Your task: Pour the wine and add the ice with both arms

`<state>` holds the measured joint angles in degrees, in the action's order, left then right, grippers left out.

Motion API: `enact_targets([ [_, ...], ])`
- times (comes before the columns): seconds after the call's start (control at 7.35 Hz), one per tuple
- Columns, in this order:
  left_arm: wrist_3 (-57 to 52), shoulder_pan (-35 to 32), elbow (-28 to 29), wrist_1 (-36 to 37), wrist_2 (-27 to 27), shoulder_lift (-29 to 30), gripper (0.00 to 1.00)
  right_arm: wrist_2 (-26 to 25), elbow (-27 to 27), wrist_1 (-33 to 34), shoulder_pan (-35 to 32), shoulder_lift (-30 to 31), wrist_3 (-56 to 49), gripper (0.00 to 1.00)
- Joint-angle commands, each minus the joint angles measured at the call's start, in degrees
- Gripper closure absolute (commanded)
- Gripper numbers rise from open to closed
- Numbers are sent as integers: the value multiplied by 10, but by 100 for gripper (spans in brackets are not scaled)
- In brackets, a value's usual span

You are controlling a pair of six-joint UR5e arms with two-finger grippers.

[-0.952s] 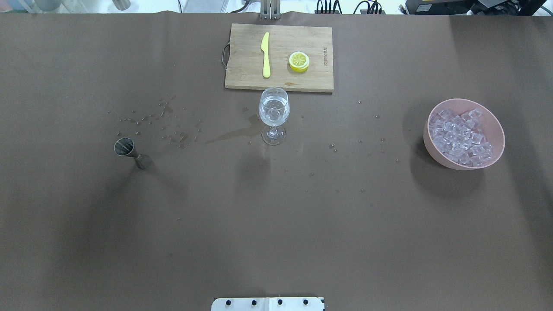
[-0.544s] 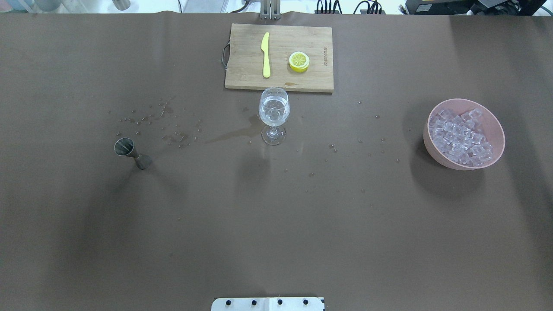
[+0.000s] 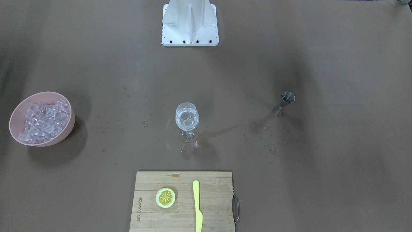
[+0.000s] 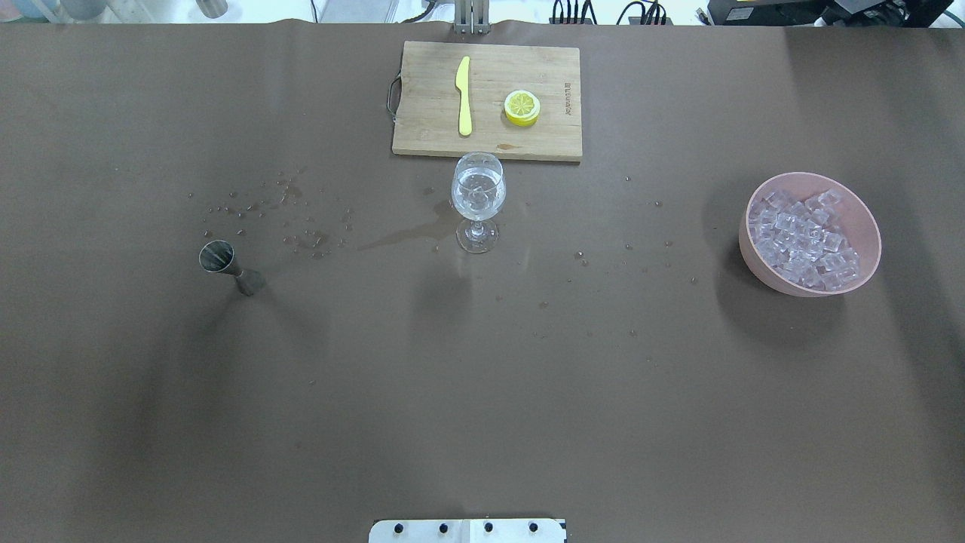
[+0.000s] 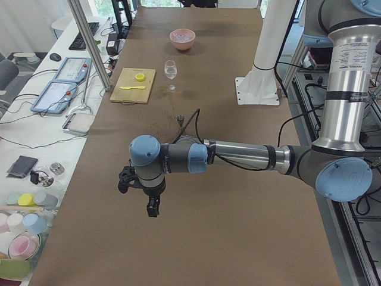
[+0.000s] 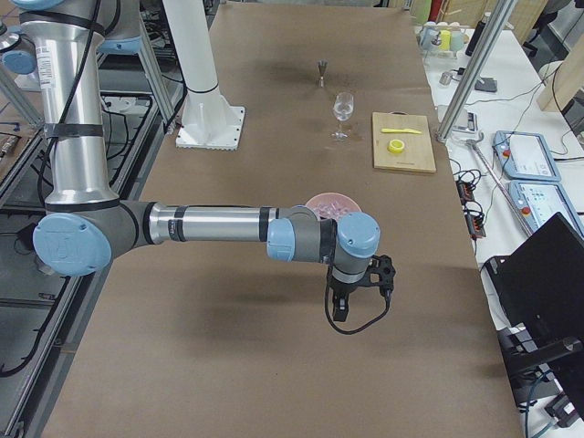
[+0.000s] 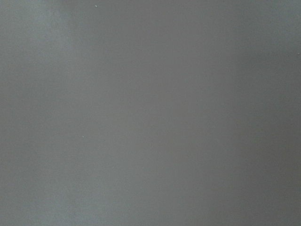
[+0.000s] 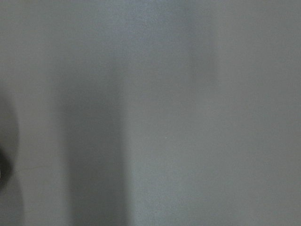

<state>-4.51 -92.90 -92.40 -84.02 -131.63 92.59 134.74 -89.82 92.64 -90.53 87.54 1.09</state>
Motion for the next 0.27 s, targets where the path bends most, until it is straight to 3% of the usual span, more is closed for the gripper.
enact_targets([
  [0.0, 0, 0, 0, 0, 0, 0, 2, 0, -2, 0, 0, 0, 0, 0],
  [0.14, 0, 0, 0, 0, -1, 0, 2, 0, -2, 0, 0, 0, 1, 0],
])
